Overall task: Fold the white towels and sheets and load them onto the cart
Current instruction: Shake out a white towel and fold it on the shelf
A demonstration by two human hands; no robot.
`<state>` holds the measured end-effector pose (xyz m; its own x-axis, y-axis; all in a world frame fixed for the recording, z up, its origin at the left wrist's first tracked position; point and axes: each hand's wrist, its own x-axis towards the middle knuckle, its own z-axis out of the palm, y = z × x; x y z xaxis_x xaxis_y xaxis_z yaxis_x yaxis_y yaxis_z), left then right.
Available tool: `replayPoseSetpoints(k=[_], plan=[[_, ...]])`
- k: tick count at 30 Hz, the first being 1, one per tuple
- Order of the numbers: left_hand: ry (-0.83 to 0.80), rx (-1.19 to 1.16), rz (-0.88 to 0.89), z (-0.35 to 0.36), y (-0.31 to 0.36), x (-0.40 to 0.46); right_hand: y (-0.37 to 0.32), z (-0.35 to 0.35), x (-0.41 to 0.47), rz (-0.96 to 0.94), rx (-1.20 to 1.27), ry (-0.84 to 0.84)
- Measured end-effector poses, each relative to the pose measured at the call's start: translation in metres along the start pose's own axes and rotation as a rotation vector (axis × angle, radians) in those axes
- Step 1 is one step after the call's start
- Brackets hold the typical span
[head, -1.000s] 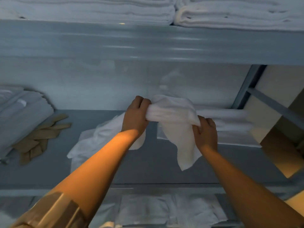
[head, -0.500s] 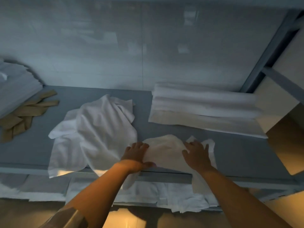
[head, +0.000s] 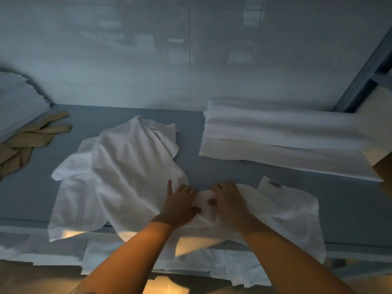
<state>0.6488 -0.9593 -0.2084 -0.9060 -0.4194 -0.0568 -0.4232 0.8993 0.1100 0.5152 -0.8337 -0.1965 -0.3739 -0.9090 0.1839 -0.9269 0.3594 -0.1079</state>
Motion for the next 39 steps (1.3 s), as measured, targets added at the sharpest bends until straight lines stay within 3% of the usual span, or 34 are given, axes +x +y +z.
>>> replayPoseSetpoints(k=[4, 7, 10, 17, 24, 31, 36, 39], plan=[[0.172, 0.028, 0.134, -0.016, -0.006, -0.001, -0.001, -0.018, 0.002, 0.045, 0.157, 0.152], [0.285, -0.045, 0.182, -0.051, -0.012, -0.002, -0.005, -0.05, 0.004, 0.035, 0.103, 0.261], [0.297, 0.059, 0.144, -0.103, -0.021, -0.005, -0.009, -0.097, 0.006, -0.015, 0.039, 0.33], [0.288, 0.156, 0.048, -0.211, -0.042, -0.023, -0.001, -0.209, 0.009, 0.012, -0.031, 0.295], [0.149, -0.19, 0.105, -0.265, -0.036, -0.039, -0.021, -0.262, -0.003, -0.019, -0.058, 0.415], [0.361, 0.316, 0.104, -0.284, -0.05, -0.05, -0.019, -0.272, -0.015, -0.038, -0.088, 0.413], [0.38, -0.039, 0.111, -0.296, -0.073, -0.072, -0.007, -0.273, -0.018, 0.118, -0.145, 0.357], [0.321, -0.035, -0.002, -0.305, -0.097, -0.086, -0.002, -0.274, -0.022, 0.158, -0.123, 0.378]])
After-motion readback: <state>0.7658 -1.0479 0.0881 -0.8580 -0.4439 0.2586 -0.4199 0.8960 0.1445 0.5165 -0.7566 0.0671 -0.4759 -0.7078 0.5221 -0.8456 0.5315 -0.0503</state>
